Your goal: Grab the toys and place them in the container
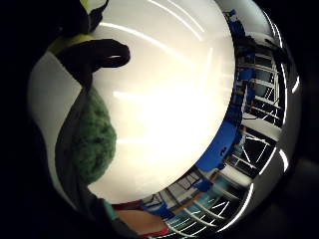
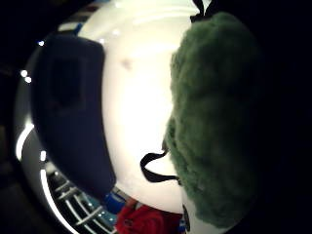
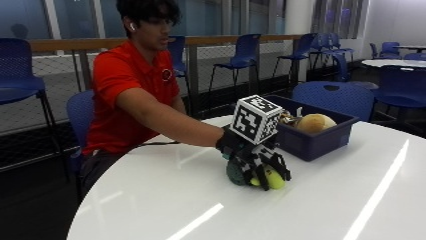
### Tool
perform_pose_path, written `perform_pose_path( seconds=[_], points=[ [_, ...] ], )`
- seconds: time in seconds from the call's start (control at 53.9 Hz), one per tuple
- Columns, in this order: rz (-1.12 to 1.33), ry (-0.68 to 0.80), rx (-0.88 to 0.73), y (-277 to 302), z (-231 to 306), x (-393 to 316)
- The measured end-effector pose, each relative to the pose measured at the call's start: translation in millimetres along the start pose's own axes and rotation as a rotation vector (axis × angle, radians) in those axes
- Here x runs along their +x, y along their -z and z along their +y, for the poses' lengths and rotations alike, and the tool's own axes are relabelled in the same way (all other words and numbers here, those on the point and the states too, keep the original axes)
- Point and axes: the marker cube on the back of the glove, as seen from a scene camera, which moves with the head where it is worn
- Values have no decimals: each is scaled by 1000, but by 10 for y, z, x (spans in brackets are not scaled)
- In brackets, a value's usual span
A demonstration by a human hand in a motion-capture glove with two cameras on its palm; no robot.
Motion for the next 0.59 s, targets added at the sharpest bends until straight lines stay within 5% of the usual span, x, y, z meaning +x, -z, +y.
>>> perform_pose_path(
  seconds=[0.594],
  points=[
    [-3, -29, 209, -26, 66, -29]
  ],
)
